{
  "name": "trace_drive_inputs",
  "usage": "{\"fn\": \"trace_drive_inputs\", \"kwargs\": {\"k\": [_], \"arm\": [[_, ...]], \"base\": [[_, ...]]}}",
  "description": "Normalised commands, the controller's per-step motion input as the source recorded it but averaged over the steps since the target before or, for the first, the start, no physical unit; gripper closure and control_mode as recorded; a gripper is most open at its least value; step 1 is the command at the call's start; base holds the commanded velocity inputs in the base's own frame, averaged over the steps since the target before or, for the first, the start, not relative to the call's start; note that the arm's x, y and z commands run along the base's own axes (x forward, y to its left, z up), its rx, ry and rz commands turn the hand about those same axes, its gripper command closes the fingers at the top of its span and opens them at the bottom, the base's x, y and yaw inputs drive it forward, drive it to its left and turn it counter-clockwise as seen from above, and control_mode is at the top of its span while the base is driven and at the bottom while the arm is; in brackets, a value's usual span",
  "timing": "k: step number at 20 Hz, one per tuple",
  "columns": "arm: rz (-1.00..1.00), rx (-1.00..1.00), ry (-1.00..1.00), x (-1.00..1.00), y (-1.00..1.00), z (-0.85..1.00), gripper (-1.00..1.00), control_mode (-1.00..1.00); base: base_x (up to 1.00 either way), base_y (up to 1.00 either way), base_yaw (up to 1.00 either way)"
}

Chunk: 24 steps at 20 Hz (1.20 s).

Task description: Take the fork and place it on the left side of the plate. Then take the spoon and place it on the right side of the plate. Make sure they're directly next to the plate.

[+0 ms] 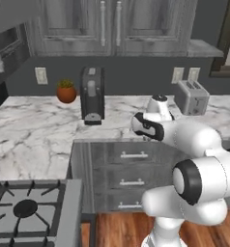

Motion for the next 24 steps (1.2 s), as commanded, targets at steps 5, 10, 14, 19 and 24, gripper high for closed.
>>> {"fn": "trace_drive_inputs", "kwargs": {"k": [5, 10, 14, 19, 24], "arm": [[0.0, 0.0, 0.0, 0.0, 0.0, 0.0, 1.0, 1.0], [0.0, 0.0, 0.0, 0.0, 0.0, 0.0, 1.0, 1.0], [0.0, 0.0, 0.0, 0.0, 0.0, 0.0, 1.0, 1.0], [0.0, 0.0, 0.0, 0.0, 0.0, 0.0, 1.0, 1.0], [0.0, 0.0, 0.0, 0.0, 0.0, 0.0, 1.0, 1.0]], "base": [[0.07, -0.02, -0.75], [0.18, -0.1, -0.72], [0.33, -0.3, -0.63], [0.36, -0.68, -0.29], [0.84, -0.63, -0.35]]}}
